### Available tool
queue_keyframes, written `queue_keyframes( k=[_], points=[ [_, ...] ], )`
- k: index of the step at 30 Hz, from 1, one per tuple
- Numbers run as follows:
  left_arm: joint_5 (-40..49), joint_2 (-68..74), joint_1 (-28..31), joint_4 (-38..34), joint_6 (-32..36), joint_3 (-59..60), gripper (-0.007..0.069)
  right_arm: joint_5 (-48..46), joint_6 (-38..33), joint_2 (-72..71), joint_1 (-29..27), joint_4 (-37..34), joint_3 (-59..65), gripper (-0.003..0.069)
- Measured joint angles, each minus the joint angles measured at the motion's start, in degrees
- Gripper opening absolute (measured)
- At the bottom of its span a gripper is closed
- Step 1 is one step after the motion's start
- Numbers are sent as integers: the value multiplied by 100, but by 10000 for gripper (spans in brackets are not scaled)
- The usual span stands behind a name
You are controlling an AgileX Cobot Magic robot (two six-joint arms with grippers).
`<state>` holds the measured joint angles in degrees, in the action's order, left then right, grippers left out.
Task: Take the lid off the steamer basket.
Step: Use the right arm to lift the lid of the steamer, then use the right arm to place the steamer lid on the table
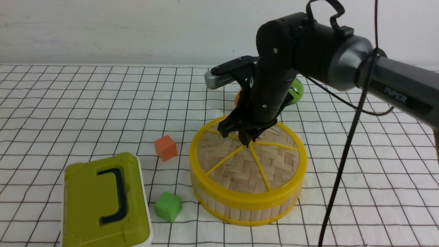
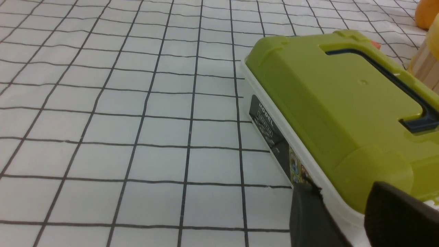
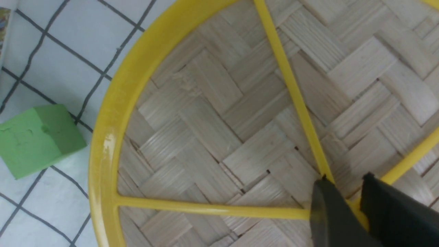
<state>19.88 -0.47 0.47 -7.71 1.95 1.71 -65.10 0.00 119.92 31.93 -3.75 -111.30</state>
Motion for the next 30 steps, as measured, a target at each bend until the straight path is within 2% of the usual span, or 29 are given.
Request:
queue_keyframes(
  k=[8, 12, 19, 23, 27, 30],
  points=[
    [0, 0, 0, 0, 0, 0, 239, -426, 0, -1065, -7, 109, -207, 107],
    [0, 0, 0, 0, 0, 0, 239, -653, 0, -1688, -197, 327, -211, 107],
    [0, 0, 0, 0, 0, 0, 239, -681, 0, -2617, -1306, 576, 308, 107],
    [0, 0, 0, -2, 0, 0, 239, -667, 0, -3121, -2305, 512, 1377, 107],
    [0, 0, 0, -2, 0, 0, 239, -268, -46, -3210, -2901, 260, 2273, 107],
    [0, 0, 0, -2, 0, 0, 239, 552, -58, -3128, -3269, -79, 3285, 107]
  ],
)
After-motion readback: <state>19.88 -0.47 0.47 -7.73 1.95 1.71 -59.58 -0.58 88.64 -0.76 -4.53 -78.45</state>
